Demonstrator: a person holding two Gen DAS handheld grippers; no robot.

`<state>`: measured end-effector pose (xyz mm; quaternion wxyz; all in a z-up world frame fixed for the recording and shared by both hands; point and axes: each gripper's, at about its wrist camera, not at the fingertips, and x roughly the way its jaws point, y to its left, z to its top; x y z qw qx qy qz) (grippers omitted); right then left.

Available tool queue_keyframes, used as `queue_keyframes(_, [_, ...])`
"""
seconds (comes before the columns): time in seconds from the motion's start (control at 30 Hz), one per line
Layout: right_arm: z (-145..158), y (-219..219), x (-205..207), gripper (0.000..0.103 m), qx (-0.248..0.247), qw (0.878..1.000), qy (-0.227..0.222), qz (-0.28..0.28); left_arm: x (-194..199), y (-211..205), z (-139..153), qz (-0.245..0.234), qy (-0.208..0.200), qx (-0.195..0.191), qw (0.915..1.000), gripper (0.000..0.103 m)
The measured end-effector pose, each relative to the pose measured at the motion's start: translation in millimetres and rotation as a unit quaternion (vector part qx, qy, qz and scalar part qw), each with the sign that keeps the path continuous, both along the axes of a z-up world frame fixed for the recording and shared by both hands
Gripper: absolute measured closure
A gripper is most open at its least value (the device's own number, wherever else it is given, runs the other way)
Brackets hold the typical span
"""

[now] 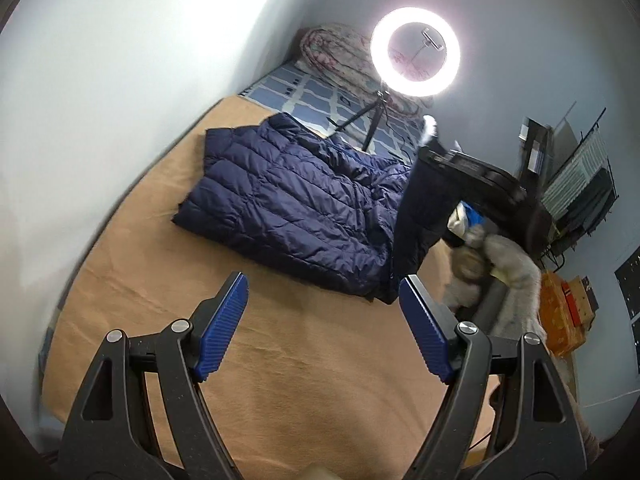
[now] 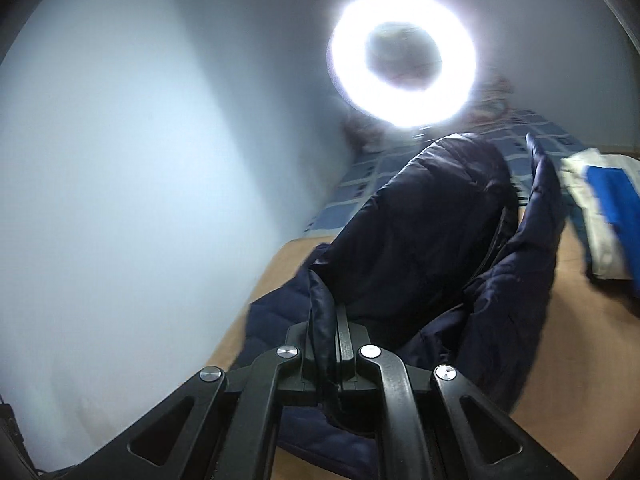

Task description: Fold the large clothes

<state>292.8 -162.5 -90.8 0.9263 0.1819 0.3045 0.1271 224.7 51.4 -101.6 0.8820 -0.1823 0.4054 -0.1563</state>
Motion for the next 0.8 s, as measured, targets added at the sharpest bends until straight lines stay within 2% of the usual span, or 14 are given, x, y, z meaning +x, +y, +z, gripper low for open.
queue_keyframes(0.2, [-25.8, 75.8, 41.4, 0.102, -0.01, 0.998, 0.017, 0.061, -2.2, 21.0, -8.0, 0.018, 0.01, 0.006, 0.9998, 0.023])
queue_keyframes(0.47, [-96.3, 180.7, 84.7, 0.102, -0.042, 0.985, 0.082, 0.146, -4.5, 41.9, -9.1, 0.044, 0.008, 0.011, 0.999, 0.023])
queue_keyframes(0.57, [-114.0, 203.1, 86.1, 0.102, -0.069, 0.98, 0.089, 0.166, -4.4, 49.3, -9.8, 0.051, 0.01, 0.005, 0.9986, 0.023])
queue_keyframes(0.8, [-148.0, 222.9, 77.8, 0.102, -0.095, 0.966, 0.111, 0.215, -2.3, 61.4, -9.6, 0.068, 0.008, 0.004, 0.9976, 0.023])
